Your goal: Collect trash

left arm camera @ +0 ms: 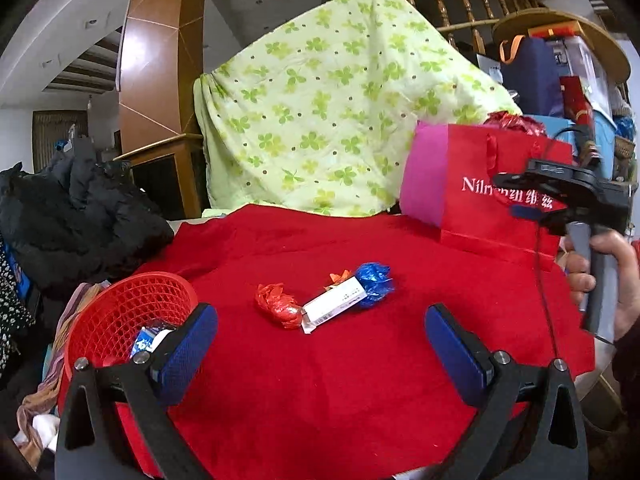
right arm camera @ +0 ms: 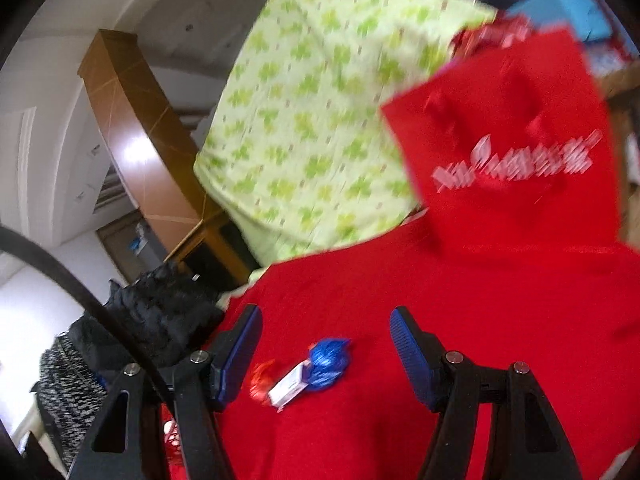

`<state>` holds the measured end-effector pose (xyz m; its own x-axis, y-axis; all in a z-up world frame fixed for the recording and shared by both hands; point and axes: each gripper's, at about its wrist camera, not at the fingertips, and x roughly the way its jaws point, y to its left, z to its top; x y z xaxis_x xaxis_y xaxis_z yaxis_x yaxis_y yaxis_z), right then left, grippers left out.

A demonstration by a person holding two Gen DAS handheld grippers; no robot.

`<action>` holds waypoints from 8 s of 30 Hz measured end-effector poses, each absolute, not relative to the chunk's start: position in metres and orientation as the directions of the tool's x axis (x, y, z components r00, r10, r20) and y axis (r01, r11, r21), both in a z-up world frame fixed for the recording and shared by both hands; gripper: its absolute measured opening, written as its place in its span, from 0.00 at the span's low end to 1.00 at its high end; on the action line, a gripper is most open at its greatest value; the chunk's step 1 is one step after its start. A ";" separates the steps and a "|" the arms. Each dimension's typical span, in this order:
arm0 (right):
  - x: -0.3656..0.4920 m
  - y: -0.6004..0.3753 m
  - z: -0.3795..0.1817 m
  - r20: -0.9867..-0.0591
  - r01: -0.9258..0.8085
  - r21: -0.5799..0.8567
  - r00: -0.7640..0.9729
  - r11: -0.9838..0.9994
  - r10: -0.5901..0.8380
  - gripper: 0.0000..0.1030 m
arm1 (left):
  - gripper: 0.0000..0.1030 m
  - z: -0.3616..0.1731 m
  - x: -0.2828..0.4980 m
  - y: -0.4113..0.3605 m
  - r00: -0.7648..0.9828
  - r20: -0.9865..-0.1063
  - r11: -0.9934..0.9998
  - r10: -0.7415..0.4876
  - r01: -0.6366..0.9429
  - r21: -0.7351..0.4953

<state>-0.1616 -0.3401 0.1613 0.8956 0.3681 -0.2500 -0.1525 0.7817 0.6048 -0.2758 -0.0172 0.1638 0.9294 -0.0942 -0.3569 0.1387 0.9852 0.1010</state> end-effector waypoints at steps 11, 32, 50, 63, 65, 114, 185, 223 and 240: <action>0.005 -0.272 0.070 -0.414 -0.050 0.781 0.704 0.623 0.577 0.68 | 1.00 0.131 -0.191 -0.011 0.866 -0.495 0.975 -0.068 0.162 0.150; 0.044 -0.259 0.005 -0.460 0.035 0.798 0.681 0.602 0.571 0.38 | 1.00 0.088 -0.086 -0.050 0.777 -0.612 0.901 -0.143 0.359 0.245; -0.004 -0.304 0.040 -0.420 0.086 0.766 0.818 0.637 0.394 0.38 | 1.00 0.049 -0.022 -0.076 0.633 -0.772 0.865 -0.059 0.419 0.278; 0.010 -0.295 0.023 -0.468 0.141 0.749 0.804 0.647 0.366 0.38 | 0.99 0.025 0.006 -0.097 0.590 -0.806 0.757 0.050 0.504 0.416; 0.011 -0.294 0.023 -0.468 0.143 0.748 0.805 0.648 0.363 0.38 | 0.89 0.024 0.009 -0.099 0.590 -0.806 0.750 0.041 0.515 0.415; -0.132 -0.048 0.168 -0.115 -0.627 0.486 0.644 0.608 0.756 0.38 | 0.33 0.223 -0.246 0.187 0.888 -0.412 0.961 0.203 -0.260 -0.089; -0.189 -0.289 0.142 -0.300 -0.142 0.498 0.897 0.855 0.323 0.57 | 0.82 0.130 -0.227 -0.008 0.770 -0.635 0.994 -0.070 0.105 0.018; -0.139 -0.227 0.047 -0.473 -0.159 0.484 0.780 0.861 0.410 0.57 | 0.82 0.071 -0.186 0.005 0.666 -0.746 1.000 -0.017 0.008 -0.016; -0.122 -0.217 0.072 -0.452 -0.169 0.506 0.784 0.846 0.426 0.57 | 0.82 0.079 -0.175 0.018 0.701 -0.713 1.000 0.024 -0.014 0.020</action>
